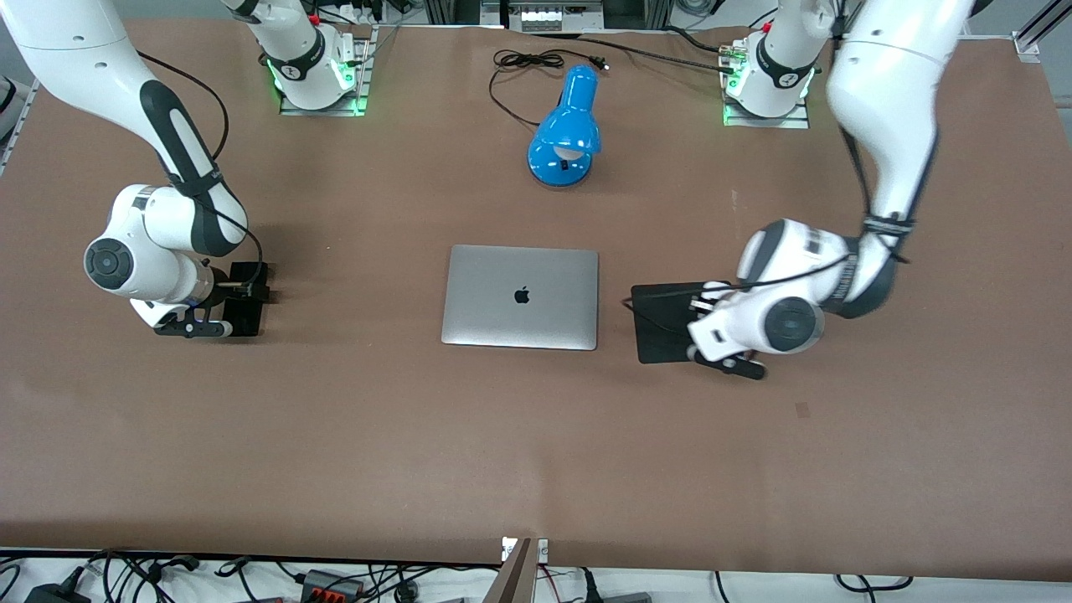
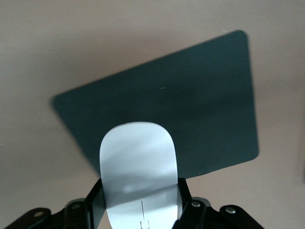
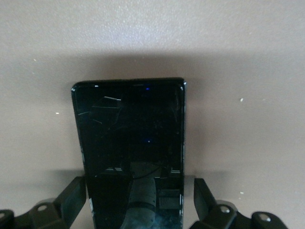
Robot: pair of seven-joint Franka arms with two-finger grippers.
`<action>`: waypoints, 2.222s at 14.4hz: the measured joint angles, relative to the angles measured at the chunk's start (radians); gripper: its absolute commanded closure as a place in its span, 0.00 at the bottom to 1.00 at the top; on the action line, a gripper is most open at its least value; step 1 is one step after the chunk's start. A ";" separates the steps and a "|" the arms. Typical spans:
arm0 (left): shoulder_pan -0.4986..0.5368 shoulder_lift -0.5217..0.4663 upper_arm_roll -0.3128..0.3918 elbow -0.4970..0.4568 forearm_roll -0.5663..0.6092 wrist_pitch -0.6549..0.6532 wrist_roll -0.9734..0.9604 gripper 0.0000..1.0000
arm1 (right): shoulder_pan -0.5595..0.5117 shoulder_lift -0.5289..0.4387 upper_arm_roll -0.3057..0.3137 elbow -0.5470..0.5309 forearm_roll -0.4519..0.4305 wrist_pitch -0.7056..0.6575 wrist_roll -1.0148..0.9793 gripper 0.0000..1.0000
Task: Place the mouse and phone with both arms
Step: 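Carry the mouse onto the mouse pad with the left gripper, then carry the phone beside the laptop with the right gripper while the left gripper withdraws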
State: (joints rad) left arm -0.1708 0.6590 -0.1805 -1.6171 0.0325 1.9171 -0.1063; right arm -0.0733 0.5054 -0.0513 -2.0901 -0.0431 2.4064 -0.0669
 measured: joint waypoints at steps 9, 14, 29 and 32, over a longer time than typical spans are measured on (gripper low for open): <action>0.012 0.068 0.007 0.002 0.000 0.041 -0.005 0.00 | 0.000 -0.005 0.006 0.008 0.002 -0.009 0.000 0.75; 0.100 -0.021 0.012 0.092 0.001 -0.108 0.017 0.00 | 0.001 -0.010 0.007 0.021 0.002 -0.023 0.000 0.78; 0.267 -0.482 -0.011 0.099 -0.084 -0.499 0.181 0.00 | 0.336 -0.001 0.107 0.226 0.061 -0.264 0.429 0.78; 0.266 -0.611 -0.023 -0.115 -0.084 -0.364 0.175 0.00 | 0.391 0.044 0.108 0.226 0.091 -0.204 0.500 0.78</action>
State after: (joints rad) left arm 0.0953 0.0477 -0.2034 -1.7325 -0.0514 1.5535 0.0691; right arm 0.3180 0.5494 0.0569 -1.8637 0.0482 2.2022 0.4328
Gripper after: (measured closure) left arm 0.000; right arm 0.211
